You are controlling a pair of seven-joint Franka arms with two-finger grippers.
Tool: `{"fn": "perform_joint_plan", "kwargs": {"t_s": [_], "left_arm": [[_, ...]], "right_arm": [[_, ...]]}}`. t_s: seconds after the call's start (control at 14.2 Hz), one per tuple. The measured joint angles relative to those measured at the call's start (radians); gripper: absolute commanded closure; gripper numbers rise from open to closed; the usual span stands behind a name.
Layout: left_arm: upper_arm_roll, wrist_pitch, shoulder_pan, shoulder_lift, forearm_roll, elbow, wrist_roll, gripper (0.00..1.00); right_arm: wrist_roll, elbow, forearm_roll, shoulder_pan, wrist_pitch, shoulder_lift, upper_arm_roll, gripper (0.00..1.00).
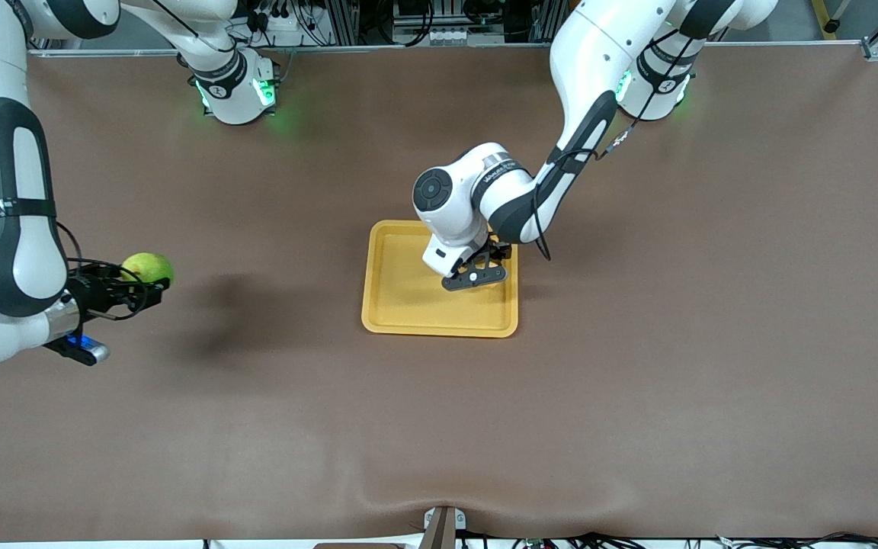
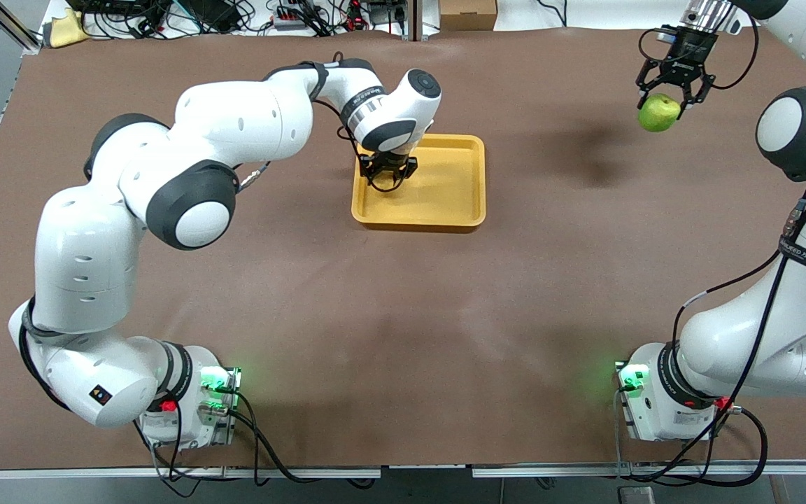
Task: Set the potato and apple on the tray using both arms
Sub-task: 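Carry the potato onto the tray with the left gripper and release it, then lower the apple onto the tray with the right gripper while the left withdraws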
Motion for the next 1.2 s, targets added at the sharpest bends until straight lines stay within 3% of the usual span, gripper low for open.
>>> {"fn": "perform_joint_plan", "kwargs": {"t_s": [0.07,0.14,0.21,0.78,1.2], "left_arm": [[0.001,0.000,0.000,0.008,0.007,0.002,0.000,0.55],[0.001,0.000,0.000,0.016,0.010,0.008,0.000,0.23],[0.002,0.000,0.000,0.022,0.011,0.014,0.001,0.00],[0.013,-0.010,0.006,0.005,0.014,0.078,0.013,0.00],[0.018,-0.091,0.133,-0.146,-0.004,0.103,0.125,0.00]], "right_arm": [[0.018,-0.001,0.007,0.006,0.000,0.000,0.000,1.00],[0.039,-0.002,0.013,0.015,0.000,0.000,0.000,1.00],[0.062,-0.003,0.016,0.028,0.003,0.000,0.000,1.00],[0.253,-0.046,0.072,0.179,0.084,0.001,0.001,1.00],[0.439,-0.096,0.096,0.304,0.225,0.002,0.002,1.00]]}}
